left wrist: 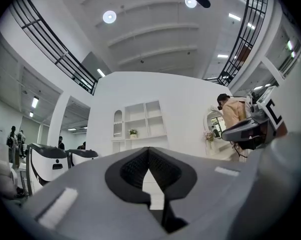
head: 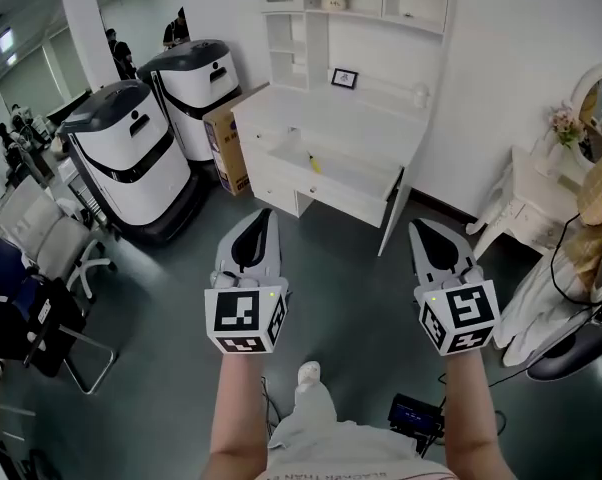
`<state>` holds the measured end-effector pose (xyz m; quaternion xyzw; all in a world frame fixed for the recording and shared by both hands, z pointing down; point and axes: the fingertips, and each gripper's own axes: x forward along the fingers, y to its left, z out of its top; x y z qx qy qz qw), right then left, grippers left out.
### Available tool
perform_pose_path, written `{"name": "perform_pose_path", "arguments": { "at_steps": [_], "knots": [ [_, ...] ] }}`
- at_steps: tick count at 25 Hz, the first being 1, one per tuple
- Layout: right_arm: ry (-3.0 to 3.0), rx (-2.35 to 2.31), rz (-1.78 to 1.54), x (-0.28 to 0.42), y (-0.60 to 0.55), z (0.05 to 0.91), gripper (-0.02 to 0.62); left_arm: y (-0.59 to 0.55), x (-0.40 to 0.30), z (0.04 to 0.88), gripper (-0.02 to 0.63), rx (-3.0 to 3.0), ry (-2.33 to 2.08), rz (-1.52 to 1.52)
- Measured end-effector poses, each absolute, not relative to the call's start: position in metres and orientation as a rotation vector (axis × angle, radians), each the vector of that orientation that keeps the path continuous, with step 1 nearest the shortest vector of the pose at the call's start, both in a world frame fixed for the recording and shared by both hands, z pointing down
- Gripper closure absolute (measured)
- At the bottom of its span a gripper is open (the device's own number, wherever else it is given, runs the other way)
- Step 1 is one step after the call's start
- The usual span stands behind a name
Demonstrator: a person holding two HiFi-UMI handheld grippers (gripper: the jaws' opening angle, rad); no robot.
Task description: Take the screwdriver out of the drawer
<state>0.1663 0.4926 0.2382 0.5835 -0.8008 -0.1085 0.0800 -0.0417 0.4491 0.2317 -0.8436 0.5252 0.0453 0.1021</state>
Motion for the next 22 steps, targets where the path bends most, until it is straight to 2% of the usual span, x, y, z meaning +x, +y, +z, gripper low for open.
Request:
{"name": "perform_pose_path", "arguments": {
  "at_steps": [22],
  "knots": [
    [-2.376,1.766,-0.267,0.119,0.245,0.249,0.588,0.192,-0.082,0.247,0.601,-2.553,1.554,0.125]
  ]
}}
